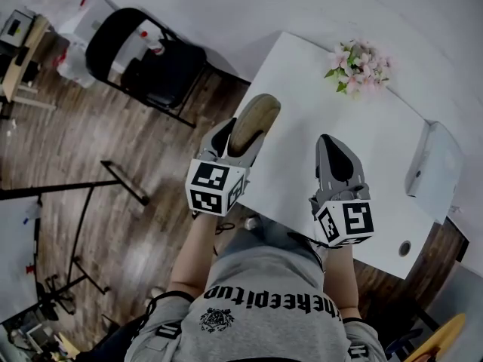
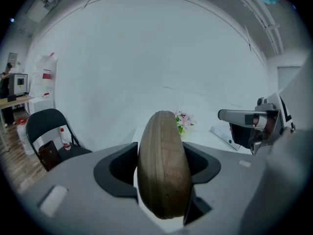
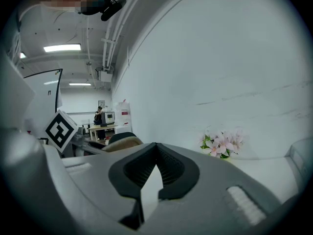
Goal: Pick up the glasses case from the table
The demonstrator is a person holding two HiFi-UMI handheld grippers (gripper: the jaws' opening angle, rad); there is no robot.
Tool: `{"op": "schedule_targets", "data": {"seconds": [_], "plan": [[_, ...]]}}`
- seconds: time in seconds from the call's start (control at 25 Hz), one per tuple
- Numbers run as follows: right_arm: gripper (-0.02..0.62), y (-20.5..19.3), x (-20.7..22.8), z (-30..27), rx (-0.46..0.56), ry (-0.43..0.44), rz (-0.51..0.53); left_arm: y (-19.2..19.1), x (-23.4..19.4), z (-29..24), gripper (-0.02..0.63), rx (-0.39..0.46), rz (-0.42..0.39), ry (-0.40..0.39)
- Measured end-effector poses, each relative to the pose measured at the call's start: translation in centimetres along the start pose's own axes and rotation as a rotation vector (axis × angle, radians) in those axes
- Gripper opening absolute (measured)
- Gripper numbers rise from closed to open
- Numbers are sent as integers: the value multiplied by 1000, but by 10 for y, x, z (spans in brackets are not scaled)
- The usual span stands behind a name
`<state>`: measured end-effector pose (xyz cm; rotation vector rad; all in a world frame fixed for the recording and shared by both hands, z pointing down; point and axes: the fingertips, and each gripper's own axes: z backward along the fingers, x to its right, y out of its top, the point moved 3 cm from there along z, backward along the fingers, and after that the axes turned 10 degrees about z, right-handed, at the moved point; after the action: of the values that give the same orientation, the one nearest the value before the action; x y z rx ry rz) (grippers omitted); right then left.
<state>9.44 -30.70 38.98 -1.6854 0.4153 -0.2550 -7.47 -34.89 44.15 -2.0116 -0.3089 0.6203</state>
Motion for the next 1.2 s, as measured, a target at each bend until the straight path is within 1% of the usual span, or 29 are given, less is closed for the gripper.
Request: {"op": "schedule_targets", "data": {"seconds": [0.56, 0.92, 1.2], "plan": [[3, 14, -24, 24, 44, -16, 52, 25, 5, 65, 285, 177, 29, 3], [3, 25, -39, 41, 68, -27, 70, 34, 11, 101, 285, 263, 23, 3], [3, 33, -51, 56, 91, -34, 85, 36, 15, 129, 285, 331, 2, 15]]}}
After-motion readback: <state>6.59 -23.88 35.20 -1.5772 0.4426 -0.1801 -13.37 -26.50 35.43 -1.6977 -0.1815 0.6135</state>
